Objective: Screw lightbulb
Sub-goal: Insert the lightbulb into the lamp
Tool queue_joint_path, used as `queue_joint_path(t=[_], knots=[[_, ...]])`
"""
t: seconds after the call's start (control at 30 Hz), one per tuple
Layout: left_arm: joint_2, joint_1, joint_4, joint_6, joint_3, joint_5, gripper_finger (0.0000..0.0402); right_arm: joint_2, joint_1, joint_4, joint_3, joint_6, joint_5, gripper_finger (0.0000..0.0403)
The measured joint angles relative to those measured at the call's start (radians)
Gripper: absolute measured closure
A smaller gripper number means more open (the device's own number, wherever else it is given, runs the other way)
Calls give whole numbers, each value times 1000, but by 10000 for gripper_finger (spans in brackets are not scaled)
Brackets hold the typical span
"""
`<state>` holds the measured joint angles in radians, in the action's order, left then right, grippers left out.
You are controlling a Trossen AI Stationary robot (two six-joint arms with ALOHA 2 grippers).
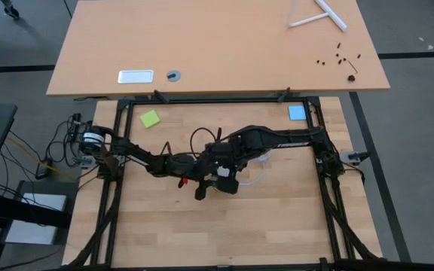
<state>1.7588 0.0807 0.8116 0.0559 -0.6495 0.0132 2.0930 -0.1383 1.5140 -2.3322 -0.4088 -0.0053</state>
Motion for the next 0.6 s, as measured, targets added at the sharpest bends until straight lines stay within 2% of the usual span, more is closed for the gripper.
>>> queue_joint_path(t=[0.43, 0.6], knots=[[0, 0, -2, 0, 0, 3, 243, -2, -5, 0, 18, 518, 66, 43], [0, 0, -9, 0, 0, 4, 243, -1, -9, -31, 65, 565, 62, 50]])
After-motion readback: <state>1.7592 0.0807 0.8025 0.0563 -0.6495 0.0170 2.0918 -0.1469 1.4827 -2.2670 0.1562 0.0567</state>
